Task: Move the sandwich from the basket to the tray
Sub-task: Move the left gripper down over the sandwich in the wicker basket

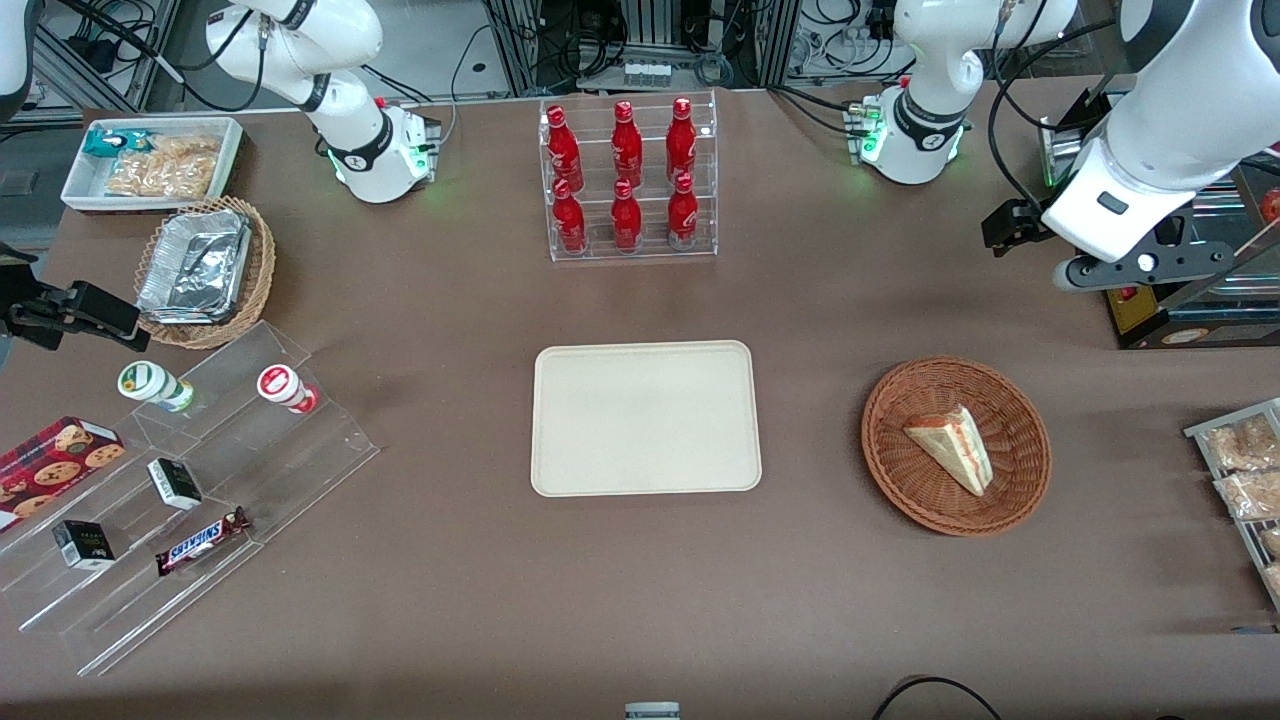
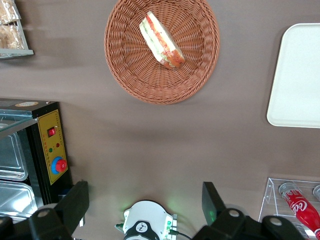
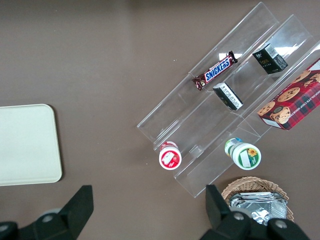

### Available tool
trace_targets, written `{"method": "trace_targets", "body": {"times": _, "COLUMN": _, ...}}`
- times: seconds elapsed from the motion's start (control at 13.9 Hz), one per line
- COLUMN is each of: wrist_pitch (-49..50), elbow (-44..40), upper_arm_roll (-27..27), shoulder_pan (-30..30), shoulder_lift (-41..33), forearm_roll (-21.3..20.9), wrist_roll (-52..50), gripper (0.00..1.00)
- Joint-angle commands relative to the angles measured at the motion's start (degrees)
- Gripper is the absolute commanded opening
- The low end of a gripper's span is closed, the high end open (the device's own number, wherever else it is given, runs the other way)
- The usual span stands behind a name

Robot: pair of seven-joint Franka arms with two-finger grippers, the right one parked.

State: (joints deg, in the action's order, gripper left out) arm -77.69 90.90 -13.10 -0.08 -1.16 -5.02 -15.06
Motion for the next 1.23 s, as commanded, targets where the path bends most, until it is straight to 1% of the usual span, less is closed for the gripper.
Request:
{"method": "trace_targets", "body": {"times": 0.0, "wrist_pitch": 0.0, "elbow": -0.7, "upper_arm_roll": 0.8, "shoulder_pan": -0.9, "shoulder_lift": 0.0, "forearm_roll": 0.7, "wrist_roll": 0.6, "gripper": 1.00}}
{"method": "trace_targets", "body": {"times": 0.22, "wrist_pitch": 0.2, "elbow": -0.6, "upper_arm_roll": 0.8, "shoulder_pan": -0.8, "shoulder_lift": 0.7, "forearm_roll": 0.6, "wrist_roll": 0.1, "gripper": 1.00}}
{"method": "trace_targets", "body": {"times": 0.43, "wrist_pitch": -0.4, "elbow": -0.5, "upper_arm_roll": 1.1, "shoulder_pan": -0.6, "shoulder_lift": 7.5, "forearm_roll": -0.1, "wrist_roll": -0.1, "gripper": 1.00}}
{"method": "trace_targets", "body": {"times": 0.65, "wrist_pitch": -1.1, "elbow": -0.4, "upper_arm_roll": 1.1, "shoulder_pan": -0.1, "shoulder_lift": 15.2, "forearm_roll": -0.4, "wrist_roll": -2.7, "gripper": 1.00}}
{"method": "trace_targets", "body": {"times": 0.79, "wrist_pitch": -5.2, "elbow": 0.8, "upper_arm_roll": 1.2, "shoulder_pan": 2.4, "shoulder_lift": 18.7, "forearm_roll": -0.1, "wrist_roll": -3.9, "gripper": 1.00}}
{"method": "trace_targets", "body": {"times": 0.87, "wrist_pitch": -9.0, "elbow": 3.0, "upper_arm_roll": 1.3, "shoulder_pan": 3.1, "shoulder_lift": 19.3, "forearm_roll": 0.3, "wrist_roll": -6.3, "gripper": 1.00}}
{"method": "trace_targets", "body": {"times": 1.01, "wrist_pitch": -18.9, "elbow": 8.1, "upper_arm_roll": 1.5, "shoulder_pan": 5.4, "shoulder_lift": 19.5, "forearm_roll": 0.5, "wrist_roll": -15.8, "gripper": 1.00}}
{"method": "trace_targets", "body": {"times": 1.15, "wrist_pitch": -26.3, "elbow": 10.1, "upper_arm_roll": 1.5, "shoulder_pan": 6.2, "shoulder_lift": 21.6, "forearm_roll": 0.5, "wrist_roll": -24.4, "gripper": 1.00}}
